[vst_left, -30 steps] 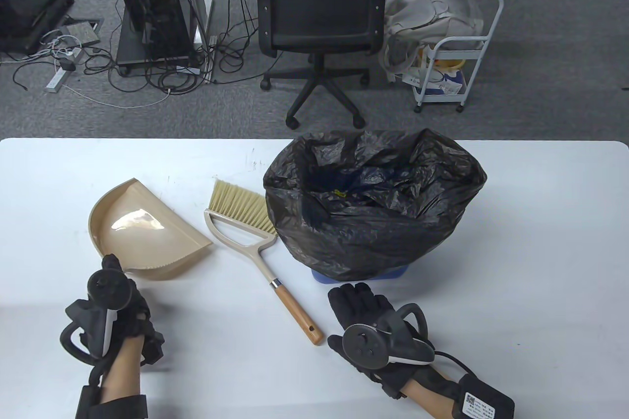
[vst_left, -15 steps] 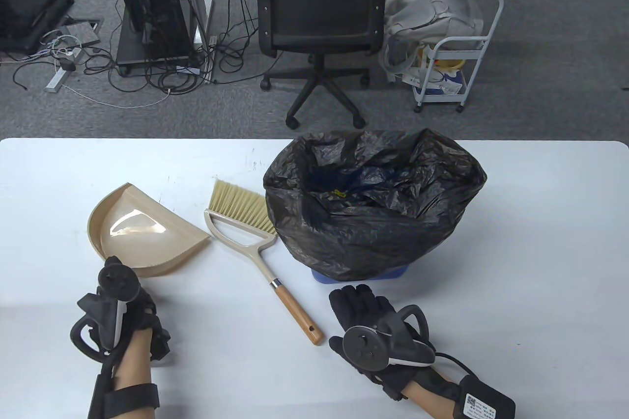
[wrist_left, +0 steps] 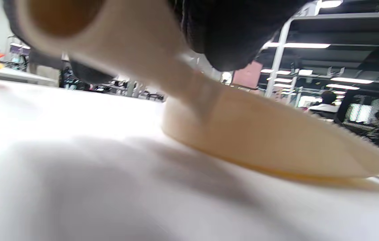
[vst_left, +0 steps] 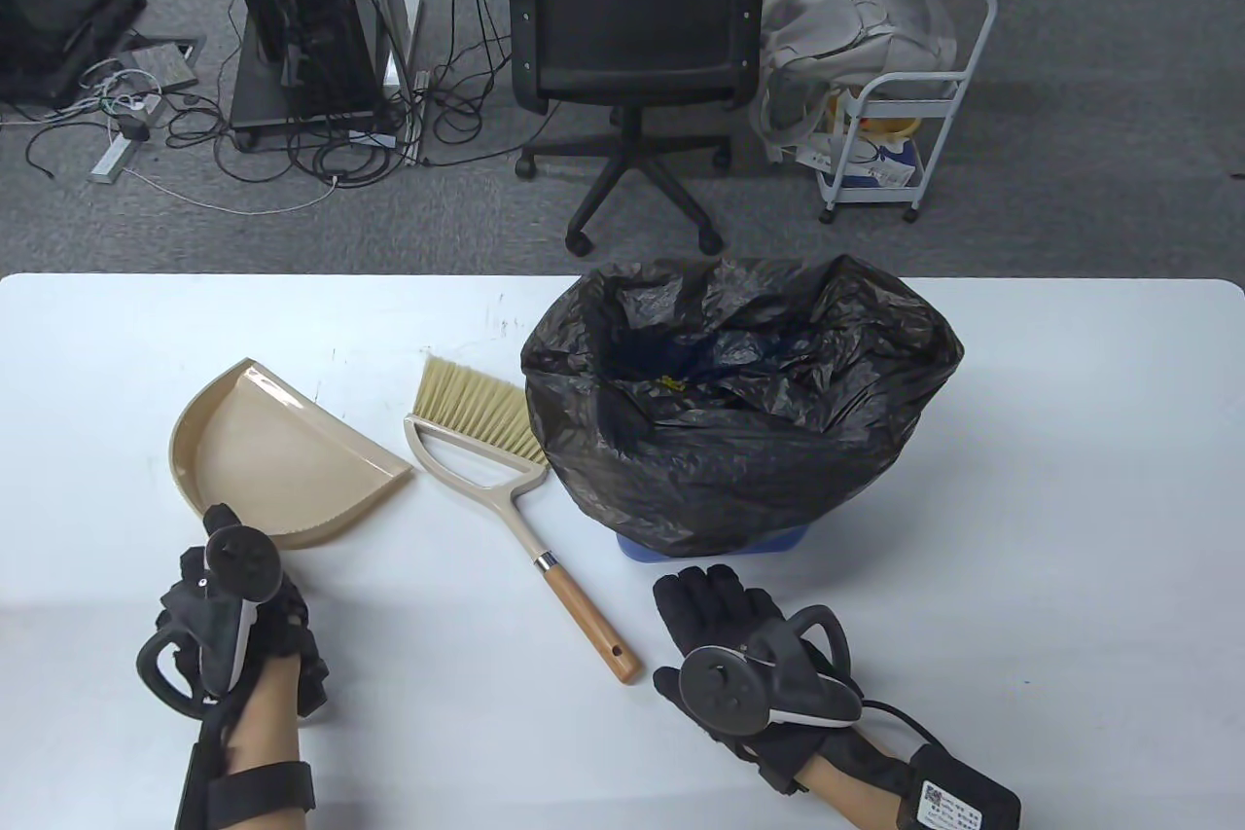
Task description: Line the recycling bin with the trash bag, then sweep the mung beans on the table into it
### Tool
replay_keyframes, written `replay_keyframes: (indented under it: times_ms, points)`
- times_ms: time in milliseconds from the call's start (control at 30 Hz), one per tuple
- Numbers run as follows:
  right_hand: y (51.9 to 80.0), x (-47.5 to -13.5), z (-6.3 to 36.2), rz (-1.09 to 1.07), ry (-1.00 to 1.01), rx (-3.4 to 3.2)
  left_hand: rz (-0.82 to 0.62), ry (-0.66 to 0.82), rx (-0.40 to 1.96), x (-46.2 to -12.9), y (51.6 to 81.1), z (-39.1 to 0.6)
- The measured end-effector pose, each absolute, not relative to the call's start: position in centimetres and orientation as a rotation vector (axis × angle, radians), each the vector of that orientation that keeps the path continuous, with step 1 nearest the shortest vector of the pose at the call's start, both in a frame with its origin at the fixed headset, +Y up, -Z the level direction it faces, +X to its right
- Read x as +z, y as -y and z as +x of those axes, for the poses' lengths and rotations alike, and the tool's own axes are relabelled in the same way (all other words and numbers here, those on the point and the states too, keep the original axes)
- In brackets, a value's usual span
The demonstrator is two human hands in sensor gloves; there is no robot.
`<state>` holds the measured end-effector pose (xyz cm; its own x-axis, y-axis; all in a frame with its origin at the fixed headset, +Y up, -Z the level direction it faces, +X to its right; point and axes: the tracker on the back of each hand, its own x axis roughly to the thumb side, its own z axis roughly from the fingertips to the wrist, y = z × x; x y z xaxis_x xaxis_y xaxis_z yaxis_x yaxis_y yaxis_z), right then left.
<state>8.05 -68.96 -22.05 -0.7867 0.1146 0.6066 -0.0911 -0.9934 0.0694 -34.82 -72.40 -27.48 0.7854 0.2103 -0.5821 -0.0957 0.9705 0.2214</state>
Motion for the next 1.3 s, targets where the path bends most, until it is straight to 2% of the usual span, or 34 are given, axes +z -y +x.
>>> replay_keyframes:
  times_ms: [300,567,800,933,1300]
  points:
    - [69.1,-22.8,9.0,0.899,-0.055,2.884,0.253,-0.376,0.188,-26.9,68.4,-29.3]
    - [69.2,-23.4,10.4,0.810,-0.048,2.902,0.283,-0.125,0.252,-25.5,67.1,-22.4]
    - [68.9,-23.9,11.5,0.735,-0.007,2.907,0.243,0.080,0.256,-23.7,68.0,-18.6]
    - [69.1,-24.1,11.7,0.713,0.002,2.920,0.227,0.148,0.254,-23.0,68.8,-17.8]
    - [69.2,-24.1,11.6,0.702,0.017,2.930,0.250,0.207,0.258,-22.3,69.5,-17.2]
